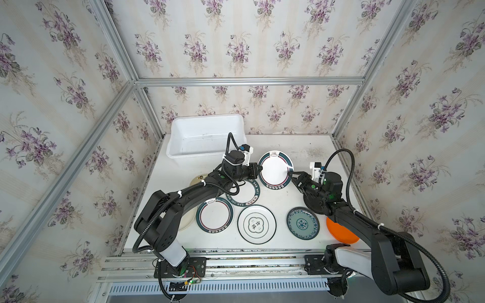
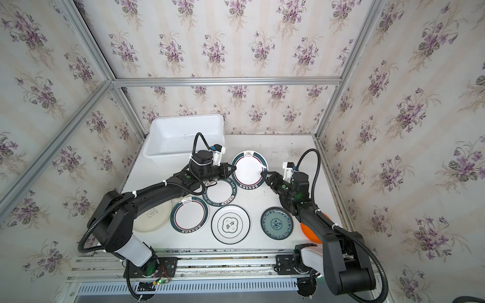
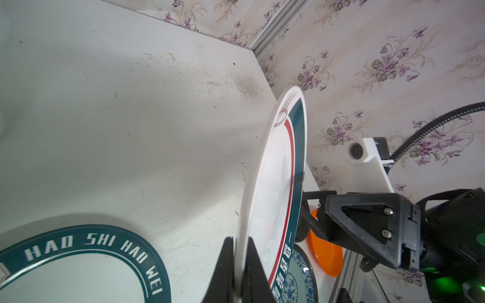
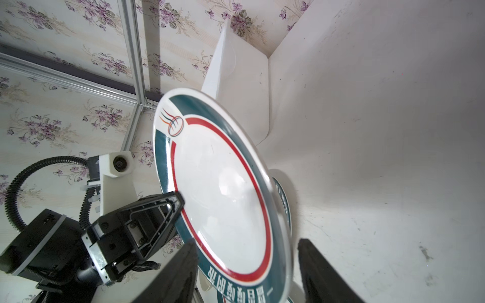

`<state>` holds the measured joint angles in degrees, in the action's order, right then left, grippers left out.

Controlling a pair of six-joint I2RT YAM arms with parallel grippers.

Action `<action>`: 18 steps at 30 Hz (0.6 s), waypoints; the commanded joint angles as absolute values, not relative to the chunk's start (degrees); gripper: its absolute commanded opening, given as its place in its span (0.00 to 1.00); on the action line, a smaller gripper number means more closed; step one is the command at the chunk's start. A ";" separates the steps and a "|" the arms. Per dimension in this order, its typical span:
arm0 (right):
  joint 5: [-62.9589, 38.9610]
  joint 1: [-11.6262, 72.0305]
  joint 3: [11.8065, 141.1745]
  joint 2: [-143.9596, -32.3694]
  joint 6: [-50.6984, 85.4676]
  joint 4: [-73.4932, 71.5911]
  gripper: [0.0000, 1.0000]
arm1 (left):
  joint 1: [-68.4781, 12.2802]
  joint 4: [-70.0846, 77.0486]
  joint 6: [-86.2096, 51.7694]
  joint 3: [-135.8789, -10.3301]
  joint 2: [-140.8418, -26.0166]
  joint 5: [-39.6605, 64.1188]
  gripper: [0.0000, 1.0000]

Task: Place the plates into the plastic bin on the countertop
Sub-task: Place the plate in the plastic bin.

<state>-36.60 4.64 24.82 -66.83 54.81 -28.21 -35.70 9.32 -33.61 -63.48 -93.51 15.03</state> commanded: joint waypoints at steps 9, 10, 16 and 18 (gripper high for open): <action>-32.44 4.66 31.16 -61.64 45.45 -16.78 0.90 | -30.18 6.38 -30.42 -67.36 -88.96 9.71 0.00; -31.98 4.66 32.28 -62.01 44.61 -15.25 0.90 | -29.15 5.97 -30.24 -67.58 -88.33 9.52 0.00; -34.36 3.65 42.84 -63.91 41.31 -1.94 0.90 | -22.05 2.90 -30.20 -67.73 -83.55 9.22 0.00; -36.25 3.55 48.55 -64.05 38.89 3.33 0.90 | -20.07 1.71 -29.44 -67.50 -82.01 8.70 0.00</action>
